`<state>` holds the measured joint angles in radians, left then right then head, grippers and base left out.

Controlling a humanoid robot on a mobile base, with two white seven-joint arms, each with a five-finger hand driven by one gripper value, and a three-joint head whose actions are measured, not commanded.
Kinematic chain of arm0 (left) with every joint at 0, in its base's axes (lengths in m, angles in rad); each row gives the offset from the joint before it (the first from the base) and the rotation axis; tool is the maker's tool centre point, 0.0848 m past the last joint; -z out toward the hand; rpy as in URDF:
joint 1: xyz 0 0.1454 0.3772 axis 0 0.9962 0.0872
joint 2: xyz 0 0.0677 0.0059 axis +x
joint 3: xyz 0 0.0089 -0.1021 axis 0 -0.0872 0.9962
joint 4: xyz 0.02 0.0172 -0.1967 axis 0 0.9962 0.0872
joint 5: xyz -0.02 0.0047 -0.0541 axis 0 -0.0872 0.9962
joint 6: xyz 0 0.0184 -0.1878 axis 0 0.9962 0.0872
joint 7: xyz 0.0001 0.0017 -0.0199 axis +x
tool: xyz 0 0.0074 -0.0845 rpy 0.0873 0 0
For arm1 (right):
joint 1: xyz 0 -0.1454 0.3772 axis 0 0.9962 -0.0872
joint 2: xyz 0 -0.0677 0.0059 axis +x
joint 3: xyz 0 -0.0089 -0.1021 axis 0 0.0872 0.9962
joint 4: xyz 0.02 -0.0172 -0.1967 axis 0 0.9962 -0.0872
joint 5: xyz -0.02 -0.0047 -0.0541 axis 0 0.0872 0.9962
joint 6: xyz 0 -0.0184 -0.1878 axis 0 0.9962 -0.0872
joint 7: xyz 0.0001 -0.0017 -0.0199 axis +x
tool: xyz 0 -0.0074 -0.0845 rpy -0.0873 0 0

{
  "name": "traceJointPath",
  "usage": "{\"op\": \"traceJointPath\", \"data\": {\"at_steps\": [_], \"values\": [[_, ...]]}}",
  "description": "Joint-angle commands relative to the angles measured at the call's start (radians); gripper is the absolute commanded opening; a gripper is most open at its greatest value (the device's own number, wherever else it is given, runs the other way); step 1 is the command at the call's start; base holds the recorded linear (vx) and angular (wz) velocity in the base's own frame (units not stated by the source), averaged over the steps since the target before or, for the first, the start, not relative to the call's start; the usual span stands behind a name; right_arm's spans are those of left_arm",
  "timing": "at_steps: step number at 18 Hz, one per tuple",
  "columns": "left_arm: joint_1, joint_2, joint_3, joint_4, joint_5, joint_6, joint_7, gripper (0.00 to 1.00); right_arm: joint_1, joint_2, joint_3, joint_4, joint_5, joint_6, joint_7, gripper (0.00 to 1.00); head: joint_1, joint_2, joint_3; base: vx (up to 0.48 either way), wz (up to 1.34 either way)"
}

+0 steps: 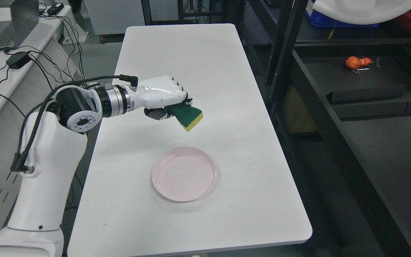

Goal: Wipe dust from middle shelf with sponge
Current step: 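Carry the sponge in the left hand toward the dark metal shelf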

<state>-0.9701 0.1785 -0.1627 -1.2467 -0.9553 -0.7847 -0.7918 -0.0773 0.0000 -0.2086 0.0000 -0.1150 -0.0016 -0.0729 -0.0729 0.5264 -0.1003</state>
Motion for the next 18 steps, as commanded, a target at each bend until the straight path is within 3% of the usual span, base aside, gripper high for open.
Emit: {"op": "traceJointPath", "data": {"at_steps": [1,9,18], "values": [[0.033,0.004,0.078,-0.100,0.018,-0.001,0.000,0.20,-0.001,-0.017,0.000,-0.017,0.000,0.072,0.001,1.00,0.0000,0.000,0.000,-0.032,0.00],[0.036,-0.023,0.078,-0.097,0.013,-0.001,0.000,0.20,-0.001,-0.017,0.000,-0.017,0.000,0.074,0.001,1.00,0.0000,0.000,0.000,-0.114,-0.02],[0.048,-0.065,0.058,-0.089,0.007,-0.001,-0.006,0.20,0.001,-0.017,0.000,-0.017,0.000,0.072,0.001,1.00,0.0000,0.000,0.000,-0.249,-0.13]]}}
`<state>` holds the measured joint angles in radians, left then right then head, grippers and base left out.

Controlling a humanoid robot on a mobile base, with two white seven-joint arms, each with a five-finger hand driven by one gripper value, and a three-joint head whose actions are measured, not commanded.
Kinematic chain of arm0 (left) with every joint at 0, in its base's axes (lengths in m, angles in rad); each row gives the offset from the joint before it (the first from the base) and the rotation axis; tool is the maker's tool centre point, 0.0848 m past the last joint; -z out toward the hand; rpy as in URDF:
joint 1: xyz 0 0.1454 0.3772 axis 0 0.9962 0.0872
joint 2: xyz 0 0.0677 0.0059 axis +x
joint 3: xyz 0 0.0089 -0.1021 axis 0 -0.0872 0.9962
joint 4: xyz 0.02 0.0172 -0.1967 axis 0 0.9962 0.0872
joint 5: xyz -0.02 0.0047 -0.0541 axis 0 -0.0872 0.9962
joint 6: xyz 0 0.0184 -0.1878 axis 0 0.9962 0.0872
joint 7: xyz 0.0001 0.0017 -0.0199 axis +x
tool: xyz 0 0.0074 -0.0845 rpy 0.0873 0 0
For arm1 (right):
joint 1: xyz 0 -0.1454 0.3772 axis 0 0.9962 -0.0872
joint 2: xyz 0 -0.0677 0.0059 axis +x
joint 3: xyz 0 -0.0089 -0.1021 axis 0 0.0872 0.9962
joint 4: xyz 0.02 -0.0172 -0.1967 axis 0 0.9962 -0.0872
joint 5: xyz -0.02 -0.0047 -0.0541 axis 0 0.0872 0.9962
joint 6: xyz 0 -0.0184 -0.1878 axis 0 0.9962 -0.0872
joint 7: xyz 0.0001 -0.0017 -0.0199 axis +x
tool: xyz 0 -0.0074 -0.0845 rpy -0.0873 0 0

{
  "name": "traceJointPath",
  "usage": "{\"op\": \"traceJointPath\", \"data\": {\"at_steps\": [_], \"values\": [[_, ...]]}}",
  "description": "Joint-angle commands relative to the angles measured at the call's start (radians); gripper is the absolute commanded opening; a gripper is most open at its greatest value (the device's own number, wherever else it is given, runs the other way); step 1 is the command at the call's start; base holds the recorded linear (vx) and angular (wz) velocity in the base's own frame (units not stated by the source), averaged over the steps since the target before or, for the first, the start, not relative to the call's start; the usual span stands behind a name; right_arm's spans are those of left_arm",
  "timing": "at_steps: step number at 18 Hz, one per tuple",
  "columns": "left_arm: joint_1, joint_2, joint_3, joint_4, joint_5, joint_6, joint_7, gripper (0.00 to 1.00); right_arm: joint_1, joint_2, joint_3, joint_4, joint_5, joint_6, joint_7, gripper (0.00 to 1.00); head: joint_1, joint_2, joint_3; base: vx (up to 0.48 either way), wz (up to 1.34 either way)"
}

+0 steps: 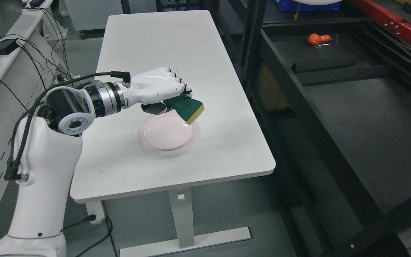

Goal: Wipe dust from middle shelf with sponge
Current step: 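Carry the sponge in the left hand toward the dark metal shelf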

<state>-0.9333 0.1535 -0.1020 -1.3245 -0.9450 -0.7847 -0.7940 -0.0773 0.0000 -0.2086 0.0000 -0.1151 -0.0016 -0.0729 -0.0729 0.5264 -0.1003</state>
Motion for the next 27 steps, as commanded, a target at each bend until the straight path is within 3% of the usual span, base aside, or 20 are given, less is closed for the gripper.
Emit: {"op": "traceJointPath", "data": {"at_steps": [1,11,23,27], "values": [[0.011,-0.048,-0.011,-0.012,-0.003,-0.001,-0.004,0.20,-0.001,-0.017,0.000,-0.017,0.000,0.072,0.001,1.00,0.0000,0.000,0.000,-0.291,-0.33],[-0.056,-0.136,-0.134,-0.016,-0.005,-0.001,-0.005,0.21,0.001,-0.017,0.000,-0.017,0.000,0.072,0.001,1.00,0.0000,0.000,0.000,-0.317,-0.41],[-0.185,-0.136,-0.153,-0.028,0.009,-0.001,-0.001,0.21,-0.001,-0.017,0.000,-0.017,0.000,0.072,0.001,1.00,0.0000,0.000,0.000,-0.307,-0.65],[-0.292,-0.136,-0.281,-0.032,0.136,-0.001,0.004,0.21,-0.001,-0.017,0.000,-0.017,0.000,0.072,0.001,1.00,0.0000,0.000,0.000,-0.215,-0.93]]}}
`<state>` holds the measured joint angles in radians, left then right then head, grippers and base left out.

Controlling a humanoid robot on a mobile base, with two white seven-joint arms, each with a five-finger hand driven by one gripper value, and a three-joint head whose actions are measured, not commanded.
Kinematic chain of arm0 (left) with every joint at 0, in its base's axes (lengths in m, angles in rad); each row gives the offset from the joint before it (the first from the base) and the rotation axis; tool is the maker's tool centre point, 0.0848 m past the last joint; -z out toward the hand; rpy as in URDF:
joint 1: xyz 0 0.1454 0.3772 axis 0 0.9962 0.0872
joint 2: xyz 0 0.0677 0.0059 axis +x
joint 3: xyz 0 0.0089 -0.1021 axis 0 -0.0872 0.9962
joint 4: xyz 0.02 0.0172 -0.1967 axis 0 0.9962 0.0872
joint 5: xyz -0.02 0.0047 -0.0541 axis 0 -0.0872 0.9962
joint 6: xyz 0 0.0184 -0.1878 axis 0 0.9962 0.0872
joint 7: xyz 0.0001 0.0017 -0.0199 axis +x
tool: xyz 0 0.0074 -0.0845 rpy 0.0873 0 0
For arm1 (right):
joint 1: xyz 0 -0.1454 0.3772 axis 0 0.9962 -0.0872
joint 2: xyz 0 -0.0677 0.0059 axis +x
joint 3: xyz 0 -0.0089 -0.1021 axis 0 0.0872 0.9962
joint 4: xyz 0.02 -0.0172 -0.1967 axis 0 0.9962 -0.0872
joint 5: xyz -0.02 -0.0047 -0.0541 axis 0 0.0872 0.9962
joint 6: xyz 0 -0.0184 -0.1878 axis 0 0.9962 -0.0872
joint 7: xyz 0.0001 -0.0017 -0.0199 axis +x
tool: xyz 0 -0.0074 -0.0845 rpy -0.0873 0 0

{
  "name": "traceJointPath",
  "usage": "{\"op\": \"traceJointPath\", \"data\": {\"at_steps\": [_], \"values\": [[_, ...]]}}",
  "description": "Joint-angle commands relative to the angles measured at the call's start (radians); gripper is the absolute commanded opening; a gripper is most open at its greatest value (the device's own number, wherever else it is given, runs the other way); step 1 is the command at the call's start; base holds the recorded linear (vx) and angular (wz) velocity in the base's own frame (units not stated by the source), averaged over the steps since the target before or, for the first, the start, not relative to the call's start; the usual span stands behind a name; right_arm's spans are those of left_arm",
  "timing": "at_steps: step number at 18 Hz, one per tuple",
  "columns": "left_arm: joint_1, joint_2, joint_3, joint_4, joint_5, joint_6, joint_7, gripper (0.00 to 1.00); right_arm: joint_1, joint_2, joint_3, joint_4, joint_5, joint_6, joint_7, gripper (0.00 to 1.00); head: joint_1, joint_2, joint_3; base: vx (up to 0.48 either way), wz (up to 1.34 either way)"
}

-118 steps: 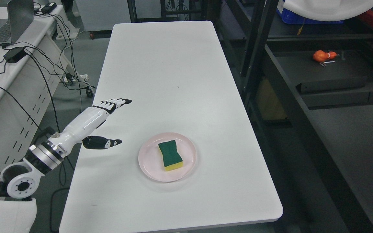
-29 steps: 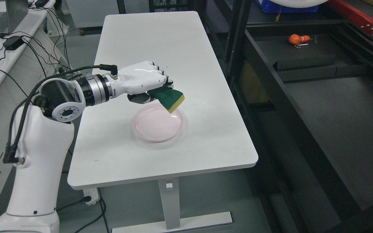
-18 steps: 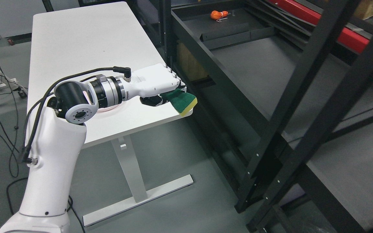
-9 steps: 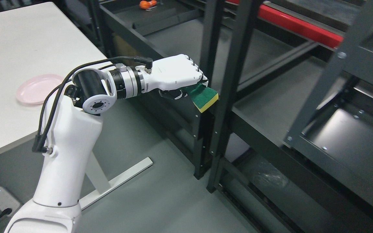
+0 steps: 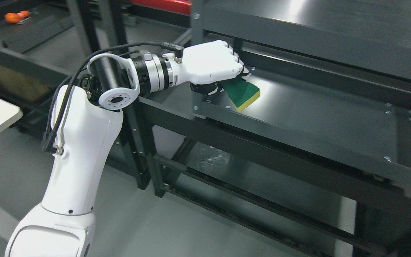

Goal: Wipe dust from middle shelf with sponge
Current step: 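Carry the sponge in the left hand toward the dark metal shelf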

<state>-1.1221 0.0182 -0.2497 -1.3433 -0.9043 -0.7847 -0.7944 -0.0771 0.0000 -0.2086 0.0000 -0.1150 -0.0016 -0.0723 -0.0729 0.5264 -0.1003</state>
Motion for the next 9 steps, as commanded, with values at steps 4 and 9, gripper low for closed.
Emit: {"op": "traceJointPath", "data": {"at_steps": [4,9], "values": [[-0.125,-0.001,-0.209,-0.013,0.169,-0.001,0.007,0.21,-0.001,-0.017,0.000,-0.017,0.000,0.072,0.000,1.00,0.0000,0.000,0.000,-0.099,-0.86],[-0.163,-0.001,-0.244,-0.017,0.243,-0.001,0.011,0.21,0.000,-0.017,0.000,-0.017,0.000,0.074,0.000,1.00,0.0000,0.000,0.000,0.008,-0.55]]}}
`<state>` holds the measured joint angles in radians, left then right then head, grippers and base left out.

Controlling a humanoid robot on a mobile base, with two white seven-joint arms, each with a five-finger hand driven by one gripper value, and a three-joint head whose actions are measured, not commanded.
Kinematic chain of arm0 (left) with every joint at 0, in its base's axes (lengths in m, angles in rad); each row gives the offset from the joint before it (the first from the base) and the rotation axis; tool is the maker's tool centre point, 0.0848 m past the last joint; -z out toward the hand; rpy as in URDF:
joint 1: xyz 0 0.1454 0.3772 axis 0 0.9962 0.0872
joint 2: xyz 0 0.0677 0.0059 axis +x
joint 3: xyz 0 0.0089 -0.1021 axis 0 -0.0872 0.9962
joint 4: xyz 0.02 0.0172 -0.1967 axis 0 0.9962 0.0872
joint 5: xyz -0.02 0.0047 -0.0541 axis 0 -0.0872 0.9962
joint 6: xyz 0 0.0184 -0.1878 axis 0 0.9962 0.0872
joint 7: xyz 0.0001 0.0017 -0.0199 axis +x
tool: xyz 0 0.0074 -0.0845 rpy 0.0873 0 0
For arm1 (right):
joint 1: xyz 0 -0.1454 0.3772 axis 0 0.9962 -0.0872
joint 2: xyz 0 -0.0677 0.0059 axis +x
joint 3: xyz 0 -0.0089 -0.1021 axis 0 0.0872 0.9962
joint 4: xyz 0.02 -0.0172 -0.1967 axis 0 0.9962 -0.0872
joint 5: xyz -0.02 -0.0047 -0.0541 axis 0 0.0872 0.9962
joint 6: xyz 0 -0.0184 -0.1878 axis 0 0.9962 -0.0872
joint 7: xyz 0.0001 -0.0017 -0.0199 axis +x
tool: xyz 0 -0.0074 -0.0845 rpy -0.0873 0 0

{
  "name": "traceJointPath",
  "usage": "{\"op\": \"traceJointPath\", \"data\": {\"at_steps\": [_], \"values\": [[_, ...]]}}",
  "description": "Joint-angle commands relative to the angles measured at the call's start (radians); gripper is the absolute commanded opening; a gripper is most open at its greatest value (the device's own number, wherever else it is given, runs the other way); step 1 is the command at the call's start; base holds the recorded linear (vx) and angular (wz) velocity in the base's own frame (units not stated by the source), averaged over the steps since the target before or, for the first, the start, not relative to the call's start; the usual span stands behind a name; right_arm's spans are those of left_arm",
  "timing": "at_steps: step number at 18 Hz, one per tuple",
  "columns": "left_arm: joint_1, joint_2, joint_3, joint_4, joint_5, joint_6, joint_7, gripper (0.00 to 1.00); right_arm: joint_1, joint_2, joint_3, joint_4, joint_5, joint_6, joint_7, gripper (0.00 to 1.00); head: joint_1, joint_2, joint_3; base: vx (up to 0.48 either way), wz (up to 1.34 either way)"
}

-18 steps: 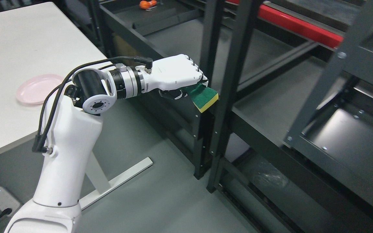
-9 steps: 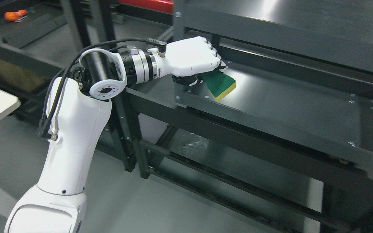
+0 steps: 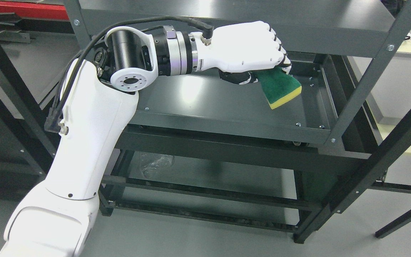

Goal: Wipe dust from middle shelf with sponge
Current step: 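Carry the sponge in the left hand toward the dark metal shelf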

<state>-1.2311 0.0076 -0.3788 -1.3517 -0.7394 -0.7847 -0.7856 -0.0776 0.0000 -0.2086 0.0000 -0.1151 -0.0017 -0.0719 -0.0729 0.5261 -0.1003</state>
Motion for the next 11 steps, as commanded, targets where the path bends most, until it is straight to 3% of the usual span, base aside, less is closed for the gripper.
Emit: {"op": "traceJointPath", "data": {"at_steps": [1,7,11], "values": [[-0.086,0.010,-0.112,-0.017,0.083,-0.001,0.002,0.21,-0.001,-0.017,0.000,-0.017,0.000,0.072,0.000,1.00,0.0000,0.000,0.000,0.056,-0.16],[-0.272,0.010,-0.118,-0.035,0.109,-0.001,-0.012,0.21,0.001,-0.017,0.000,-0.017,0.000,0.072,0.000,1.00,0.0000,0.000,0.000,0.023,0.00],[-0.304,0.010,-0.155,-0.035,0.110,-0.001,-0.067,0.21,0.001,-0.017,0.000,-0.017,0.000,0.072,0.000,1.00,0.0000,0.000,0.000,0.013,-0.02]]}}
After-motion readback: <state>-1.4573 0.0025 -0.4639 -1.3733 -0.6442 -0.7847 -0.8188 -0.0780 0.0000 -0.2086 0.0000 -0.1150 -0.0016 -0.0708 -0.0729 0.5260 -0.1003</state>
